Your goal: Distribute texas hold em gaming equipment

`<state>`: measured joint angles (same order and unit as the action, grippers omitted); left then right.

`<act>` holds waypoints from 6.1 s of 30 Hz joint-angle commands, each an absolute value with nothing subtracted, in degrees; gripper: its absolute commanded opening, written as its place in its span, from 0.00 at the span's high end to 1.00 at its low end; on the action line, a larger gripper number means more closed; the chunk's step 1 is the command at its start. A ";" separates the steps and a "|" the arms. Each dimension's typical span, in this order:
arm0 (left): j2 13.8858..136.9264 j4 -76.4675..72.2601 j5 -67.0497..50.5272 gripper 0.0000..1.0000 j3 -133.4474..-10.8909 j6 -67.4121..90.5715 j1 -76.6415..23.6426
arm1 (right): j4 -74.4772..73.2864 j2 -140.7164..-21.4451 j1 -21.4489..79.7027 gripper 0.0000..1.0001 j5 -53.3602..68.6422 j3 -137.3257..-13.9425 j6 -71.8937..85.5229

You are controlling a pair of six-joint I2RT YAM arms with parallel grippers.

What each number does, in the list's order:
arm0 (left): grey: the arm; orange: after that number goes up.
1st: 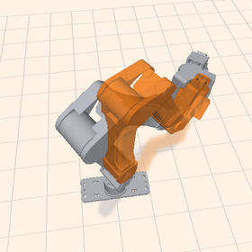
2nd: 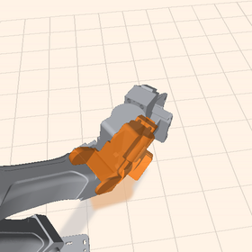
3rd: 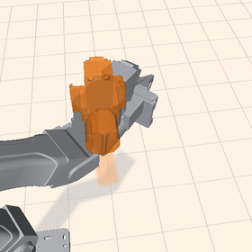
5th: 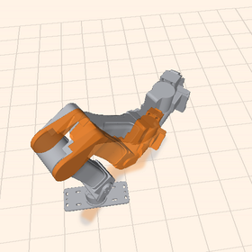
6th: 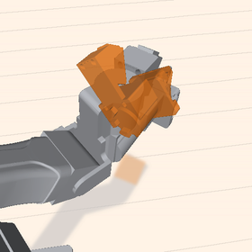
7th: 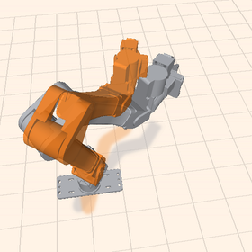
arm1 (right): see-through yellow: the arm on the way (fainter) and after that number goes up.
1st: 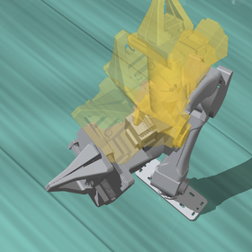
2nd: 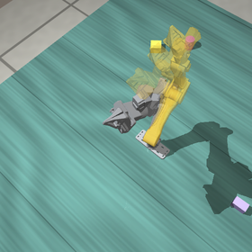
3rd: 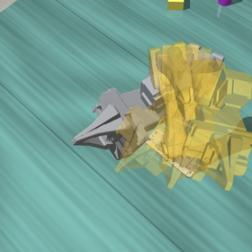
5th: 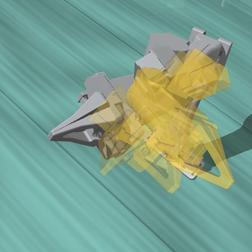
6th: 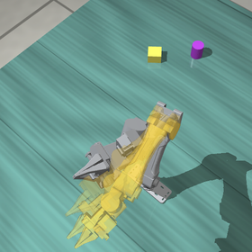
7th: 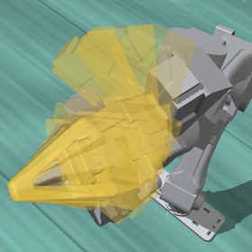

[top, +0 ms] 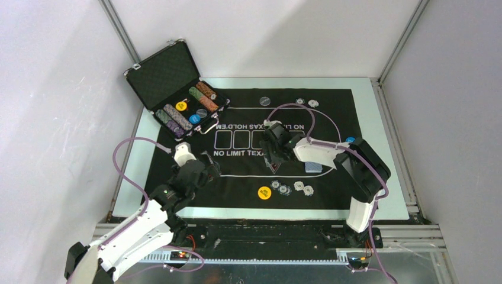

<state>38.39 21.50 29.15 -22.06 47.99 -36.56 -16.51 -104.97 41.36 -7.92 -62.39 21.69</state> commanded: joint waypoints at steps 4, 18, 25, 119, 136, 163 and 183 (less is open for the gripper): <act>37.67 20.24 29.58 0.00 -21.80 47.46 -36.19 | -16.87 -105.62 44.68 0.35 -5.74 -61.33 33.56; 36.53 20.77 30.48 0.00 -21.66 47.55 -36.20 | -28.62 -104.53 41.89 0.25 -23.12 -61.32 40.27; 36.61 20.82 30.67 0.00 -21.79 47.55 -36.21 | -27.10 -100.36 42.78 0.05 -22.61 -61.30 37.78; 35.06 18.59 29.68 0.02 -22.00 48.31 -36.21 | -20.64 -82.44 26.50 1.00 -10.56 -46.75 24.82; 61.51 -19.58 -9.17 0.02 -27.62 54.51 -35.27 | -31.40 -80.99 37.17 1.00 -2.77 -55.26 17.86; 92.46 -47.85 -33.80 0.02 -32.24 69.21 -38.19 | -35.49 -78.51 42.79 1.00 7.76 -62.47 12.88; 98.55 -64.84 -36.99 0.73 -31.88 80.86 -41.67 | -33.76 -77.27 43.52 1.00 7.12 -62.93 13.71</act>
